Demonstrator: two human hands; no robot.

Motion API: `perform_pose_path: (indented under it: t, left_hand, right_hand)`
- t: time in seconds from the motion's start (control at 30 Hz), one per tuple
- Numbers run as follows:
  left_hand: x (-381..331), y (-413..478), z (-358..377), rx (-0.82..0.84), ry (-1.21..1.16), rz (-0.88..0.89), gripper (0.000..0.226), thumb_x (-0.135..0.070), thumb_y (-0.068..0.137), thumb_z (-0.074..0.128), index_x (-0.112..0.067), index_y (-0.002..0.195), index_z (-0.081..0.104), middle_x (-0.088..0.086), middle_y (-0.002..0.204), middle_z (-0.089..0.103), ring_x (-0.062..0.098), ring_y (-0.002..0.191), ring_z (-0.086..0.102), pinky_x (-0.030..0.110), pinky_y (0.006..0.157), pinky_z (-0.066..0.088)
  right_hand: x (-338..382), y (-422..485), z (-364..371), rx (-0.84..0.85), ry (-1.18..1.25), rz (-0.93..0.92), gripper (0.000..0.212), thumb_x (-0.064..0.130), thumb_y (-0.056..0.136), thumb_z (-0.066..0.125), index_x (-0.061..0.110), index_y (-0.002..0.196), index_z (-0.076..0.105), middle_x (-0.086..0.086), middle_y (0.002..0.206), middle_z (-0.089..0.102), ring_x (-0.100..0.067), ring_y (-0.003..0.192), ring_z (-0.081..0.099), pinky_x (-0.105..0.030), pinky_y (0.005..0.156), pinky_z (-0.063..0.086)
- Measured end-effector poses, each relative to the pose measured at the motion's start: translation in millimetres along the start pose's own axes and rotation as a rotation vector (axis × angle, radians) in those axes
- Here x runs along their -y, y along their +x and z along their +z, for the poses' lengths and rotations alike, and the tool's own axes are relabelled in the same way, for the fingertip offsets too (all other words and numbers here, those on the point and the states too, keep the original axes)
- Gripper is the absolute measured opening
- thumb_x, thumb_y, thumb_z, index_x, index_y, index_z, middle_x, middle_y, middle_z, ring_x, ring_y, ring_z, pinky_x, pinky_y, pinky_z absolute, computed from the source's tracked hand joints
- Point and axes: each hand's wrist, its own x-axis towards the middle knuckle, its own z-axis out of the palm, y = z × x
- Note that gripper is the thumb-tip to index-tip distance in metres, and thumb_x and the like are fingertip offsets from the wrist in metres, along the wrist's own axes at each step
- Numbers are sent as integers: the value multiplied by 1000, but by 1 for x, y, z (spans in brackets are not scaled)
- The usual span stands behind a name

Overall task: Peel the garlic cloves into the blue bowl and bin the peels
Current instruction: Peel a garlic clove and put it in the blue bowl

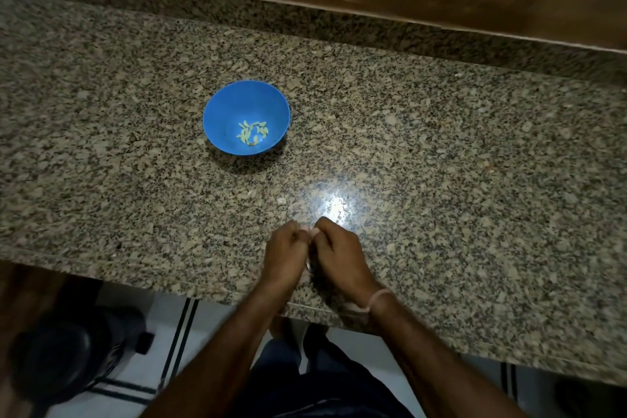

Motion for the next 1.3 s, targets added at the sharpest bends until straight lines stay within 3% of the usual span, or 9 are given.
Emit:
perform_pose_path:
  t: [0.13,0.27,0.33,0.43,0.57,0.67,0.9,1.07,1.3]
  left_hand:
    - [4,-6,-5,-142,270,398,24,-15,105,49,-14,82,47,-4,72,48,8,62,41,17,54,31]
    - [-11,11,-9,215,-399,-320,34,-18,104,46,-17,70,48,-3,56,39,9,45,31,22,42,24]
    - [-10,13,-10,255,-479,-454,35,-19,105,45,-19,69,47,-5,56,35,7,42,28,18,40,21]
    - [-5,3,-9,90,-180,-152,34,-22,108,47,-20,73,46,-2,63,41,8,48,34,20,43,26]
    - [-5,-2,-8,-148,145,153,35,-24,108,51,-25,74,43,-6,64,47,7,56,40,18,48,32]
    - [-4,0,-8,-136,165,136,38,-24,106,54,-26,70,42,-6,63,46,7,56,39,20,48,28]
    - [2,0,-14,20,2,80,34,-32,107,51,-8,88,65,16,83,67,25,70,59,39,64,48]
    - [0,-7,-14,1,-10,167,32,-28,109,47,-23,78,52,-4,70,54,3,60,44,19,54,35]
    - [9,-3,-21,109,-75,145,32,-30,110,44,-10,96,63,18,92,66,29,82,63,45,69,52]
  right_hand:
    - [11,4,-8,90,325,310,29,17,105,52,19,77,52,-3,69,47,-15,59,41,-32,56,29]
    - [5,-2,-4,-64,85,28,25,14,107,49,18,83,49,5,70,51,-5,63,43,-20,57,31]
    - [2,0,-3,-78,61,2,23,13,106,51,19,83,50,7,69,51,-5,64,45,-20,58,31]
    - [-3,6,-3,-71,226,111,23,12,104,57,21,83,62,9,69,61,-2,64,55,-26,61,44]
    - [-6,-3,1,-133,-61,5,23,5,98,60,22,102,76,5,91,70,-14,84,60,-35,68,50]
    - [-5,-7,3,-156,-110,10,26,14,98,64,24,121,73,6,111,71,-14,104,59,-33,80,51]
    - [0,-4,-2,-162,397,137,4,10,94,75,13,92,78,5,87,77,-12,87,74,-35,81,62]
    - [8,-1,-3,-112,544,287,12,19,94,75,10,86,75,-5,82,77,-27,83,75,-52,82,63]
    - [17,-2,-9,-85,231,91,25,22,101,67,19,76,63,10,64,61,-5,60,54,-23,57,43]
